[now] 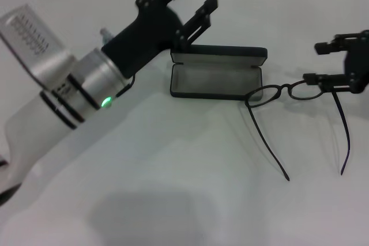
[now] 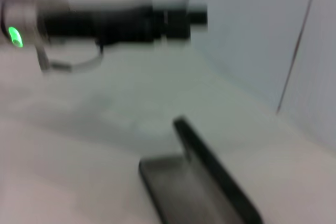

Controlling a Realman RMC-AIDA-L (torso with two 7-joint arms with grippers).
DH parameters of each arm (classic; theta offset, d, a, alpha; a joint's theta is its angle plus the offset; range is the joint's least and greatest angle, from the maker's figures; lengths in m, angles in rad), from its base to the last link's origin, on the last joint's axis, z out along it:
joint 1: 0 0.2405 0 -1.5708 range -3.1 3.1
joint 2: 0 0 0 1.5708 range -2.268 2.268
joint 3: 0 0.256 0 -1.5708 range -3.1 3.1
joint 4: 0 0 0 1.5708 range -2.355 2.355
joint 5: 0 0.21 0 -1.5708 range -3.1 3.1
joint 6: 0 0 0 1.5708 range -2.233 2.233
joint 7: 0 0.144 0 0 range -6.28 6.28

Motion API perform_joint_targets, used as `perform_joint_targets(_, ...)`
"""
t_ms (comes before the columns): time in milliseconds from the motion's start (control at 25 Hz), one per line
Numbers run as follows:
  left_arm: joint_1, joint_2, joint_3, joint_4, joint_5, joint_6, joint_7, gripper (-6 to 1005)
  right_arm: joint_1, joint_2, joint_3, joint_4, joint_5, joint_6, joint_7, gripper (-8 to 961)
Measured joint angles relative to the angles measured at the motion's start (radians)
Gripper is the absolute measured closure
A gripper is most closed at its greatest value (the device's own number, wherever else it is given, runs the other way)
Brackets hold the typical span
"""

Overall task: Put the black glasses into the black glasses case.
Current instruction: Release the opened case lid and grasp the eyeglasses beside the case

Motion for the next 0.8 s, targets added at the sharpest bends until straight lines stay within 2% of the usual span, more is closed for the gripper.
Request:
perform_joint_targets(40, 0.013, -0.001, -0.002, 0.009, -0.002, 0.001, -0.001, 440, 0.107, 0.003, -0.003, -0.059, -0.232, -0.046, 0.152, 300)
perform_joint_targets(240, 0.056, -0.003, -0.003, 0.048, -0.012, -0.005, -0.012, 441, 0.249, 0.014, -0.02, -0.073, -0.47, -0.106, 0.257, 311)
perform_joint_targets(360, 0.069, -0.005, -0.005, 0.06, -0.027, -0.011, -0.012, 441, 0.319, 0.021, -0.091, -0.058, -0.563, -0.11, 0.295, 318)
perform_joint_targets(520, 0.076, -0.007, -0.005, 0.07, -0.028, -0.028, -0.037, 442, 0.357, 0.023, -0.212, -0.048, -0.587, -0.099, 0.34, 327)
perform_joint_targets(800, 0.088, -0.008, -0.014, 0.087, -0.032, -0.059, -0.075, 442, 0.383, 0.029, -0.364, -0.041, -0.639, -0.037, 0.413, 343)
